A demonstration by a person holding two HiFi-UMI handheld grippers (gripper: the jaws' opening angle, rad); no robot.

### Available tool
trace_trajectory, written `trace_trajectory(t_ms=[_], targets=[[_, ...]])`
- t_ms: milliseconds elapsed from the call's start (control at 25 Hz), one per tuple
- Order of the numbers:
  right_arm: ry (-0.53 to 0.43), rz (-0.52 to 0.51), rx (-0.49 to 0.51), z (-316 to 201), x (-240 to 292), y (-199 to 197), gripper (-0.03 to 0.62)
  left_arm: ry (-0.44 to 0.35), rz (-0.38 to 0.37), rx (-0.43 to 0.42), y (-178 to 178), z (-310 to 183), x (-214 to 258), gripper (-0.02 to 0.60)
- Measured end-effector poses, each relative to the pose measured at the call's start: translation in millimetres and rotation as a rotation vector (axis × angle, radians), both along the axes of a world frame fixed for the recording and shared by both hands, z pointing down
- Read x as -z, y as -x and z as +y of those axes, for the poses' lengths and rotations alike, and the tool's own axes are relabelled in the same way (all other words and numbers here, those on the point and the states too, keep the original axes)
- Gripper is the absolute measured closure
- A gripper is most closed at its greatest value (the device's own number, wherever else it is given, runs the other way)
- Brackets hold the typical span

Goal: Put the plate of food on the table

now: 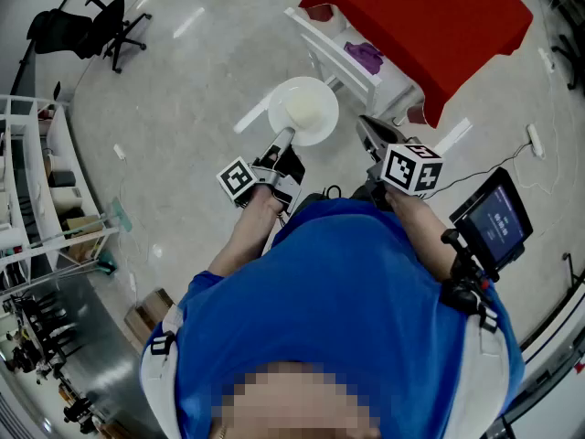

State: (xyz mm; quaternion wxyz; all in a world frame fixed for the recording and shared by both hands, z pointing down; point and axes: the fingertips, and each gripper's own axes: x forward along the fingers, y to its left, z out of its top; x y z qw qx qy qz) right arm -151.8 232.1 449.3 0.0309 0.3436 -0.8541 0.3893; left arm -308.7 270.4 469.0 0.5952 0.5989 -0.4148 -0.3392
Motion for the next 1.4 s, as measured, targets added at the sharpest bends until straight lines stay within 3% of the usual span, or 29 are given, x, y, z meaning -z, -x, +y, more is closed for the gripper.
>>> trace_trajectory(t_ms=[640,1160,1400], targets=[[0.006,-0.008,-0.014,-1.4,4.0,-1.1,0.592,0.004,0.006,-0.01,-2.0,-2.6,3.1,0.56],[0.016,-0.025,-0.118,-9.6,-20.7,-15.0,0.592,0.009,0.001,-0.093,-9.2,-23.5,-21.9,0.56],[0.043,-0.009,-0.18,-12.7,-29.0,-58.4,0.592,0.02,-0.002,-0.157,-47.7,-42.1,-28.3,0.56]])
